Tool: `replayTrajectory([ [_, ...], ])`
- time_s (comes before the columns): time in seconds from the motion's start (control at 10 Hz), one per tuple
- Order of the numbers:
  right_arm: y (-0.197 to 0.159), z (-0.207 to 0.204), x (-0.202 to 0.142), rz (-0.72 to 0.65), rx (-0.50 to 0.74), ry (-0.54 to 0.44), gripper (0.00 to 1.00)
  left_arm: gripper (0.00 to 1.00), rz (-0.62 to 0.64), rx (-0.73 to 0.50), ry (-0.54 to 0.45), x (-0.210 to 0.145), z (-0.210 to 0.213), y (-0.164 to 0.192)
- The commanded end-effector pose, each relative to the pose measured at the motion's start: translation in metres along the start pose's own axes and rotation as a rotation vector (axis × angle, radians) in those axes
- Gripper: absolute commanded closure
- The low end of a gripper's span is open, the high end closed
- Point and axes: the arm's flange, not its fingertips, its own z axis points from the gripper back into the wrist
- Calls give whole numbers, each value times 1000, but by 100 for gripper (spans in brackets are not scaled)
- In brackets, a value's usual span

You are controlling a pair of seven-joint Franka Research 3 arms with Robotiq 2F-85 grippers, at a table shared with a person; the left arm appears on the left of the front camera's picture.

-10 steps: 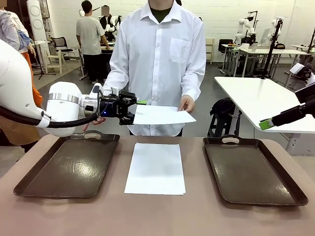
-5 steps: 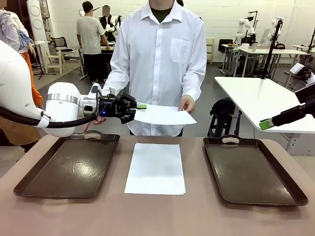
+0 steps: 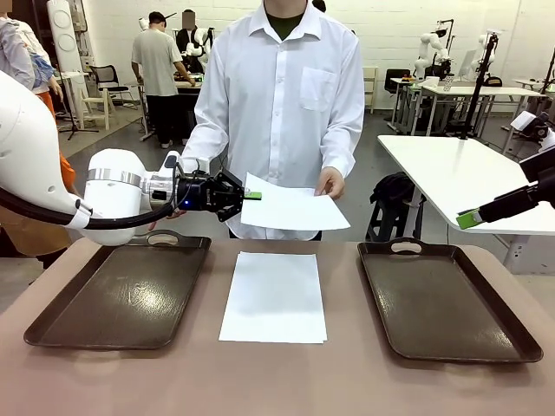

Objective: Sort the A4 documents.
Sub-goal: Receive the A4 Paper, then place the A4 Paper in the designated Handle tray.

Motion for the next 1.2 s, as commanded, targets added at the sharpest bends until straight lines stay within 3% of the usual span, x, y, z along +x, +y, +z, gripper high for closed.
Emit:
replayTrajectory([
  [0.0,-2,-2,-1,1,20,-12,0,100,-18,-10,-33,-3,6,1],
  [0.3,-2,-2,-1,1,20,-12,0,100,-106,-74,38,-6,19,-5],
  [0.4,-2,-2,-1,1,20,-12,0,100,-26,-10,-4,2,9,-1],
  [1.1,-2,-2,-1,1,20,-12,0,100,-26,-10,-4,2,9,-1],
])
